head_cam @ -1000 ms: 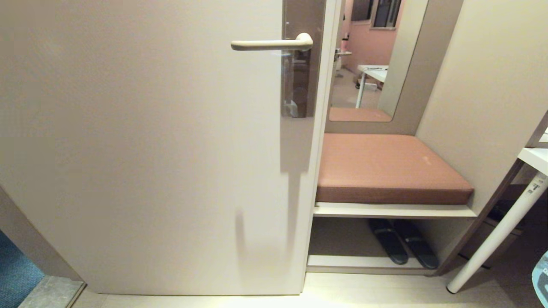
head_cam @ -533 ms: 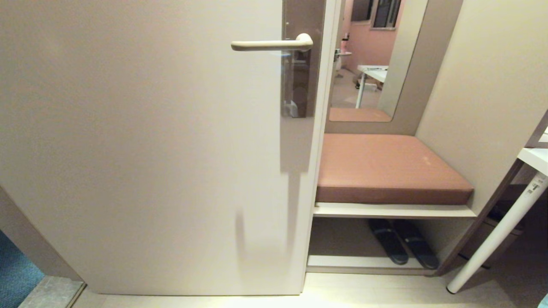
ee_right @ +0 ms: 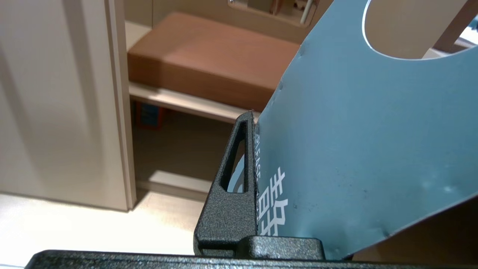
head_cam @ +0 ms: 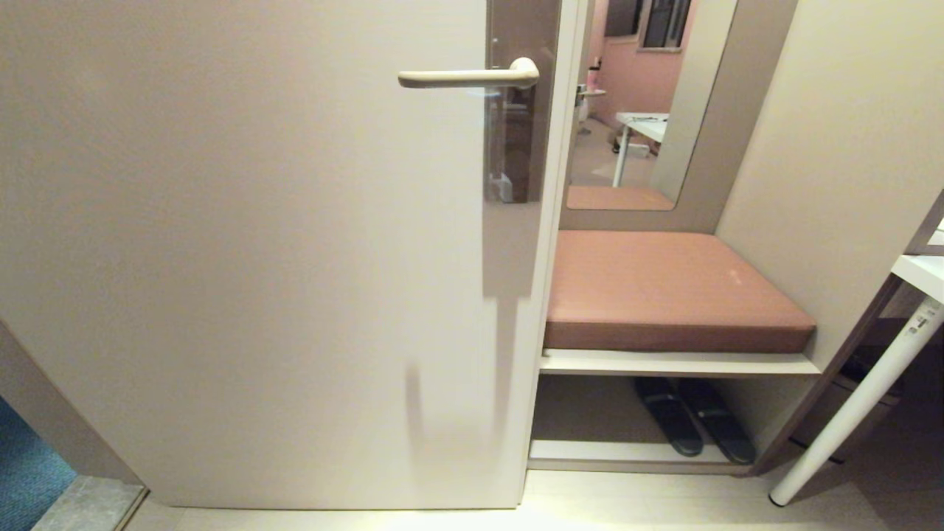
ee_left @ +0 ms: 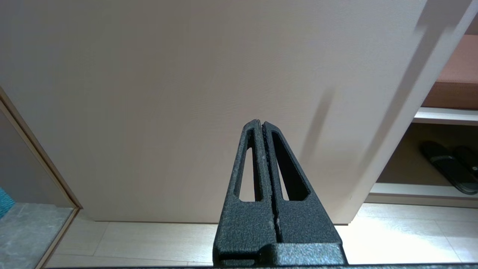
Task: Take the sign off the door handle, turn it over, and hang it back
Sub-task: Hand it to the other hand
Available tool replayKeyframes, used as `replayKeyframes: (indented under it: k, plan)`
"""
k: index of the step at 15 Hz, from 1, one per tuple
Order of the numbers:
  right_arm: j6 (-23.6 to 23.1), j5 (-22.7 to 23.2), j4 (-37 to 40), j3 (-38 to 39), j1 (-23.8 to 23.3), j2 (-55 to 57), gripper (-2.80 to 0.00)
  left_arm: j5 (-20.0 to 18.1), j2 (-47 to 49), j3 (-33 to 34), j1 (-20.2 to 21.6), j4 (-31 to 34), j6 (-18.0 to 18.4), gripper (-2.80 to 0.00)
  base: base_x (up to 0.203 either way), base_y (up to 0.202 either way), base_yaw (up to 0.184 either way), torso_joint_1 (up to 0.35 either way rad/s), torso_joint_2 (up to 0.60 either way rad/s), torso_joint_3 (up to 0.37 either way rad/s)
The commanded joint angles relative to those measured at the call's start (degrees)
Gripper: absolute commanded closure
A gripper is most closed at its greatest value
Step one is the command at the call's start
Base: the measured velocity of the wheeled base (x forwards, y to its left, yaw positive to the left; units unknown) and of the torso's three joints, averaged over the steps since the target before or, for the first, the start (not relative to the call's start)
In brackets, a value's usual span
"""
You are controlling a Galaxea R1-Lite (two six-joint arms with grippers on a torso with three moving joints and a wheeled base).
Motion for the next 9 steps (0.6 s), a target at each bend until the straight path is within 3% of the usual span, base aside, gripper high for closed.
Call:
replayKeyframes:
  k: [1,3,9]
  plan:
    - [0.6,0.0,-0.1,0.0,0.0,-1.9,0.00,0.0,0.0,0.0,0.0,0.0,-0.1,0.00,0.000,0.000,0.000,0.000,0.00,0.000]
    - [2.6,0.0,-0.2,0.0,0.0,-1.9,0.00,0.0,0.0,0.0,0.0,0.0,-0.1,0.00,0.000,0.000,0.000,0.000,0.00,0.000]
    - [2.4,0.2,0.0,0.0,0.0,-1.9,0.00,0.0,0.0,0.0,0.0,0.0,-0.1,0.00,0.000,0.000,0.000,0.000,0.00,0.000]
